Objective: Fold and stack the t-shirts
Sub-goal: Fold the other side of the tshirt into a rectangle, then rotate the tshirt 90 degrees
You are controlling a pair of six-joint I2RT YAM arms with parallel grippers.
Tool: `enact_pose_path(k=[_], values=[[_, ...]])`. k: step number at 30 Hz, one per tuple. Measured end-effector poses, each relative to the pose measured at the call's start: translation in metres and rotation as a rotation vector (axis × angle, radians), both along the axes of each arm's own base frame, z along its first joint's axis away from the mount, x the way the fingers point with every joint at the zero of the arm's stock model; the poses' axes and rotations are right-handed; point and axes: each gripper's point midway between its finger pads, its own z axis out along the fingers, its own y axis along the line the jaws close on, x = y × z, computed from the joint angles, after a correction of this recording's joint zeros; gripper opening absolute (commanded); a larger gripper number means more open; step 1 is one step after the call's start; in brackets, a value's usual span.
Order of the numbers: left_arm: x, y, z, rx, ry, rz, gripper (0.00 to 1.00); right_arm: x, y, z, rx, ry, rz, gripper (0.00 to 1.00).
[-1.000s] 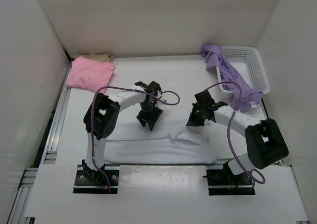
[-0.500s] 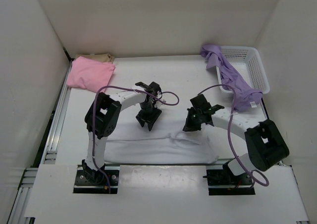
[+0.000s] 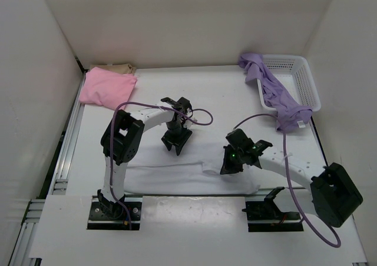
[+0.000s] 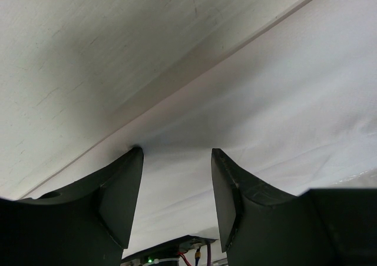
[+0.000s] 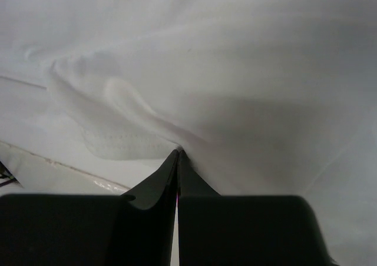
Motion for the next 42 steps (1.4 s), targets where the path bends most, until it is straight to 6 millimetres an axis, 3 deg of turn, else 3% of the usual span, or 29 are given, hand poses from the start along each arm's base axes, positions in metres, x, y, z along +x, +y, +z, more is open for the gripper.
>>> enact_pose_path(k=[4,11,14,19,23,26,34,38,39,42], values=[[0.000,0.001,0.000,0.005,-0.002,0.000,0.61,-0.008,0.003,0.011,0.013,-0.035,0.024,0.00],[0.001,0.003,0.000,0.015,-0.008,0.000,0.61,-0.021,-0.001,0.014,-0.030,-0.011,0.047,0.00],[0.002,0.004,0.000,0.020,-0.010,0.000,0.61,-0.007,0.006,0.032,-0.023,-0.060,0.038,0.00],[0.002,0.005,-0.001,0.030,-0.015,0.000,0.61,0.033,0.028,0.068,0.008,-0.186,0.007,0.00],[0.003,0.006,-0.001,0.033,-0.017,0.000,0.61,0.044,0.037,0.048,-0.029,-0.159,0.006,0.00],[0.003,0.007,-0.001,0.038,-0.020,0.000,0.62,0.041,0.042,0.024,-0.051,-0.096,0.033,0.00],[0.011,0.011,0.004,0.042,-0.029,0.019,0.63,0.029,0.044,-0.006,-0.061,-0.032,0.069,0.00],[0.026,0.010,0.022,-0.002,-0.035,0.057,0.64,0.037,0.035,0.000,-0.086,-0.039,0.036,0.00],[0.032,0.009,0.028,-0.018,-0.041,0.068,0.68,0.041,0.032,0.006,-0.104,-0.049,0.024,0.00],[0.048,0.015,0.048,-0.045,-0.089,0.105,0.69,0.051,0.026,0.030,-0.129,-0.105,-0.031,0.00]])
